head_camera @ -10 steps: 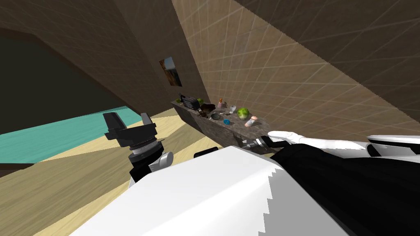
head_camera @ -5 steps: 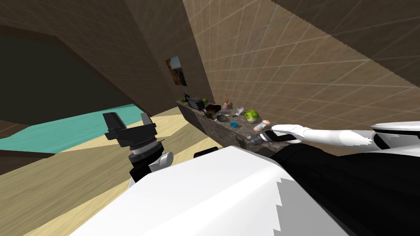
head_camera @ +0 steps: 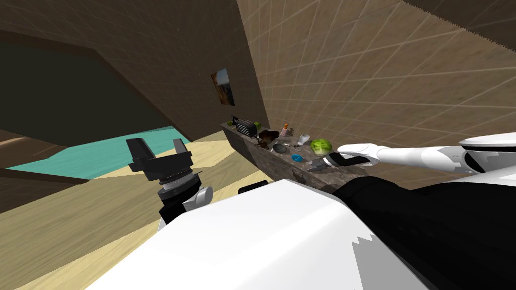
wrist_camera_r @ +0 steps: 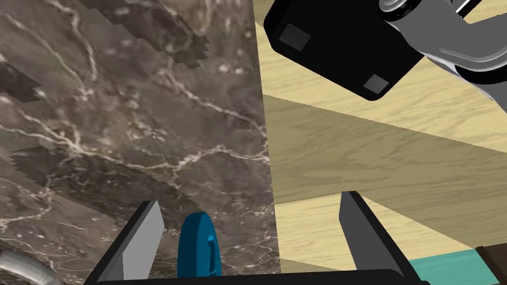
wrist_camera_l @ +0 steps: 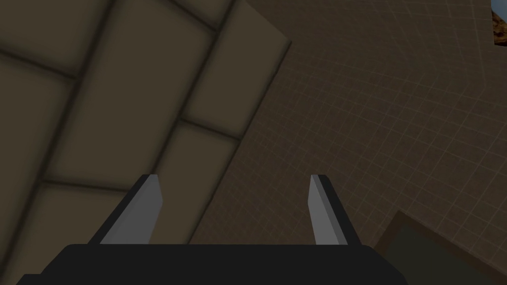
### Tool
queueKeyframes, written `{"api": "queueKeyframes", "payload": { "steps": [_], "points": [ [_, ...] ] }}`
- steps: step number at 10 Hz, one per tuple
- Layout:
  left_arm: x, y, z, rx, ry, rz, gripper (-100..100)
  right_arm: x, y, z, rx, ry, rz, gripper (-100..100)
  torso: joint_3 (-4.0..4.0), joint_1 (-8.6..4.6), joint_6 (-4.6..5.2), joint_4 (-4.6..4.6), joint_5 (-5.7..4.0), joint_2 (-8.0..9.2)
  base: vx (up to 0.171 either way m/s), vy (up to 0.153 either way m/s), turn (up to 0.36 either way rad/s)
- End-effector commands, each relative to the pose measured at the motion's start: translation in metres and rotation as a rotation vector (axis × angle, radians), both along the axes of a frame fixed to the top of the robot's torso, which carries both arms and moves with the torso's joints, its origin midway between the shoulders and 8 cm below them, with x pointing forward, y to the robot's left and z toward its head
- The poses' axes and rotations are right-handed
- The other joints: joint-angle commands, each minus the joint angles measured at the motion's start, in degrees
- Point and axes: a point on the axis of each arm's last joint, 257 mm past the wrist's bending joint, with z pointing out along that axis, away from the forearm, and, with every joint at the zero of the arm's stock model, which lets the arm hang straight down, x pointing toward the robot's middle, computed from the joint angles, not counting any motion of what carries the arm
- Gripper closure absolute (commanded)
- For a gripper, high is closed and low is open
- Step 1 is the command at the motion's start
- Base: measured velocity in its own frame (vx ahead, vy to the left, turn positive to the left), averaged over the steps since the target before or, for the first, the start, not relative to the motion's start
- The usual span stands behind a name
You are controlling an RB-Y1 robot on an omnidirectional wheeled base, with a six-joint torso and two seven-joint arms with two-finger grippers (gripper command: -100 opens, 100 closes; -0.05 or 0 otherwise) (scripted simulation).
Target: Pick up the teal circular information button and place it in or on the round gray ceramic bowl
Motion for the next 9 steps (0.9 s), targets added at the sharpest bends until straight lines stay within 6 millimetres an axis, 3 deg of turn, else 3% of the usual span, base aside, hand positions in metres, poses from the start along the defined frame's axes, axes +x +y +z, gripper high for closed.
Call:
{"api": "queueKeyframes", "payload": {
  "steps": [1,3,5,6,7,9],
  "points": [
    [0.000,0.000,0.000,0.000,0.000,0.000,0,0.003,-0.003,0.005,-0.017,0.000,0.003,-100,0.00,0.00,0.00,0.00,0.00,0.00,0.060,0.048,0.044],
    [0.000,0.000,0.000,0.000,0.000,0.000,0,0.020,-0.028,0.027,-0.090,-0.010,0.016,-100,0.09,-0.12,0.01,0.04,-0.03,0.14,0.099,0.072,0.117],
    [0.000,0.000,0.000,0.000,0.000,0.000,0,0.021,-0.024,0.025,-0.085,-0.011,0.017,-100,-0.04,-0.04,0.02,-0.02,-0.01,-0.07,0.088,0.040,0.051],
    [0.000,0.000,0.000,0.000,0.000,0.000,0,0.022,-0.024,0.025,-0.086,-0.010,0.015,0,0.08,-0.20,0.06,0.03,-0.06,0.16,0.011,0.005,0.000],
    [0.000,0.000,0.000,0.000,0.000,0.000,0,0.012,-0.027,0.015,-0.085,-0.011,0.004,-100,0.19,-0.28,0.07,0.08,-0.08,0.33,0.025,0.003,0.086],
    [0.000,0.000,0.000,0.000,0.000,0.000,0,0.010,-0.027,0.013,-0.085,-0.011,0.001,-100,0.22,-0.31,0.07,0.09,-0.10,0.37,0.021,0.006,0.040]
  ]
}}
